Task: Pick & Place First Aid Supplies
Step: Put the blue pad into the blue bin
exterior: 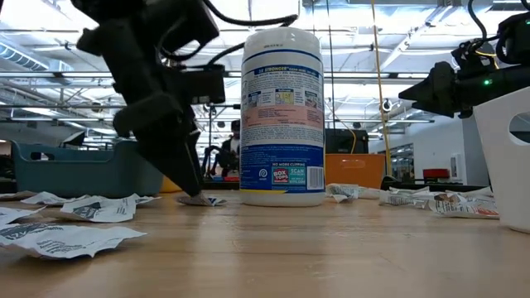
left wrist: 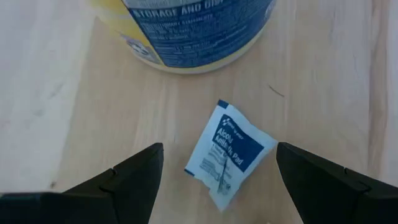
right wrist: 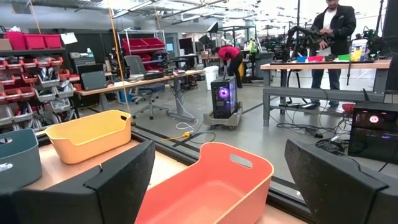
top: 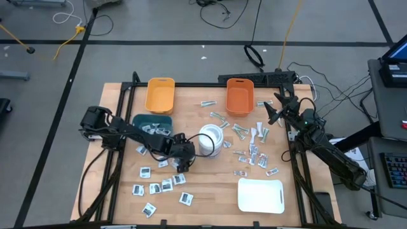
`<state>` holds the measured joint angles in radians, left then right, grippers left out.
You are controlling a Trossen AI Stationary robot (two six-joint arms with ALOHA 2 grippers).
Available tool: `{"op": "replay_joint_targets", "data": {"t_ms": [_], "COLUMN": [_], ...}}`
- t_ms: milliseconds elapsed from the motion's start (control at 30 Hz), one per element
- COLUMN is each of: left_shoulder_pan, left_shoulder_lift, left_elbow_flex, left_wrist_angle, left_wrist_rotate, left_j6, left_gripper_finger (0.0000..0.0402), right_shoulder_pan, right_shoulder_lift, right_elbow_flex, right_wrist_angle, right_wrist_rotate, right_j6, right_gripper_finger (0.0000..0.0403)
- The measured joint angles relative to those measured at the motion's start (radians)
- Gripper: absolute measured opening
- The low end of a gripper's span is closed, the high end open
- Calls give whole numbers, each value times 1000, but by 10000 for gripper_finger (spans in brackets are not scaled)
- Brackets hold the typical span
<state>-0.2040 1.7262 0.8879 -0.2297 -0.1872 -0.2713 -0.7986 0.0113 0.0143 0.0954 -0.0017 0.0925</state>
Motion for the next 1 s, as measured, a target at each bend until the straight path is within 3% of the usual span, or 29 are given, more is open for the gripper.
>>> {"op": "replay_joint_targets", "data": {"t_ms": [267,400,767,1000], "left_shoulder_pan": [12,13,14,25], "left_shoulder_lift": [20,33,22,-86], "left_elbow_flex": [-6,-11,-16,-18], "left_wrist_angle": [0,-12,9,-87], "left_wrist_rotate": [59,75,68,83], "left_j6": [14,40,67,128], "left_gripper_finger": [305,244,18,4], "right_shoulder_pan": [0,0,0,0], "right_shoulder_lift": [0,0,0,0], "right_elbow_flex": [0,0,0,0], "right_wrist_angle": [-1,-1,-1,-1], "right_wrist_rotate": [0,0,0,0], "right_j6": [0,0,0,0], "right_gripper_finger": [357,357,357,357]}}
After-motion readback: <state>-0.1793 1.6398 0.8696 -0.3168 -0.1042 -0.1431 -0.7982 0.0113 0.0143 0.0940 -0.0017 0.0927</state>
